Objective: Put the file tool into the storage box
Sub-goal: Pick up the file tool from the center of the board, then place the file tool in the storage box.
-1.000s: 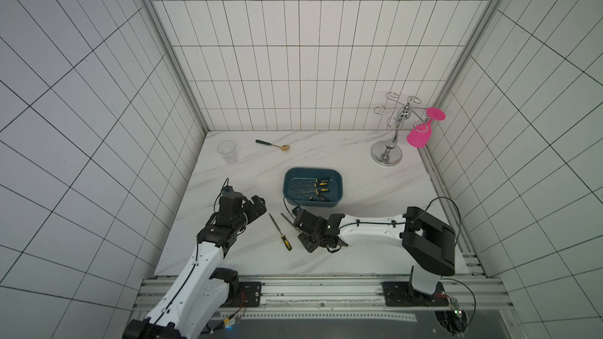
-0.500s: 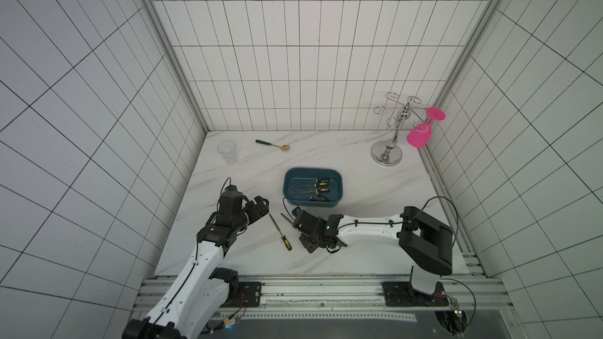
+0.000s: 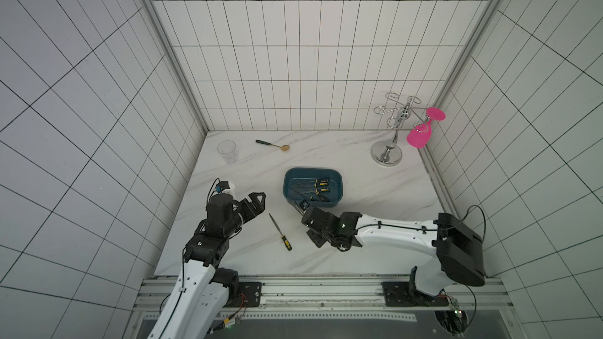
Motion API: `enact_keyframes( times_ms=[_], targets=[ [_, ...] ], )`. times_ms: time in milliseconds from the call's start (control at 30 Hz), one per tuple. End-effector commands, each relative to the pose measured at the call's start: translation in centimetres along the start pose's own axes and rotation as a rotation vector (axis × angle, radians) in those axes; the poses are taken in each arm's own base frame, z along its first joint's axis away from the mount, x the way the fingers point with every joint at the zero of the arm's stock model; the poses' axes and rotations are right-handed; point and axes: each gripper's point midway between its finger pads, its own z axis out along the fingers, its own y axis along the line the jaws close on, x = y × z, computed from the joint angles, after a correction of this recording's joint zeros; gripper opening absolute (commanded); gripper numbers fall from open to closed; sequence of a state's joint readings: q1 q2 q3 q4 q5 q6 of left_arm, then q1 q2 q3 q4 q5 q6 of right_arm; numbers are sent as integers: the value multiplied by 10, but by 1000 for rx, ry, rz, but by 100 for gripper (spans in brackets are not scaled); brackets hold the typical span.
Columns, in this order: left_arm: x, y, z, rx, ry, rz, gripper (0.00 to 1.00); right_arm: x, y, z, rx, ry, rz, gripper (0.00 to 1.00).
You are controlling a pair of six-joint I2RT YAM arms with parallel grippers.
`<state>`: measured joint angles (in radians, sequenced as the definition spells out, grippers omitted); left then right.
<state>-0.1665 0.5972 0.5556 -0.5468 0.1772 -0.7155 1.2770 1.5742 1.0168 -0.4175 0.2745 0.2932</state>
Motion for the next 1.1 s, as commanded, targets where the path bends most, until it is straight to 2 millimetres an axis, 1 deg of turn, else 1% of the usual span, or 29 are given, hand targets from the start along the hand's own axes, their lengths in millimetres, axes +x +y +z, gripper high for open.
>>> enact_keyframes(
  times_ms=[0,67,167,233,300,367,500,600,700,833,1067],
  targets=[
    [-9,-13,-10,30,-18,25,98,0,-16,-20,55,-9,-63,13],
    [-10,-23,-12,60,-1,57,98,-7,-21,-32,62,-35,-79,13],
    [-5,-35,-8,98,65,65,98,-21,-30,-48,75,-81,-81,13],
    [-4,-38,-8,85,95,65,98,-30,-33,-56,66,-107,-80,13],
    [-9,-44,-11,83,97,78,98,-39,-36,-63,50,-131,-78,13],
    [-16,-51,-16,89,81,103,98,-44,-37,-67,28,-142,-78,13],
    [-30,-56,-25,86,16,135,98,-54,-40,-73,-4,-161,-87,13],
    [-39,-61,-29,100,-28,145,98,-60,-49,-76,-8,-174,-83,12],
    [-43,-64,-28,112,-42,147,98,-66,-54,-78,-41,-187,-70,12],
    [-41,-60,-23,92,-35,146,98,-61,-47,-72,-89,-173,-78,11],
    [-30,-45,-11,68,-11,133,98,-30,-26,-51,-179,-144,-70,10]
  ],
)
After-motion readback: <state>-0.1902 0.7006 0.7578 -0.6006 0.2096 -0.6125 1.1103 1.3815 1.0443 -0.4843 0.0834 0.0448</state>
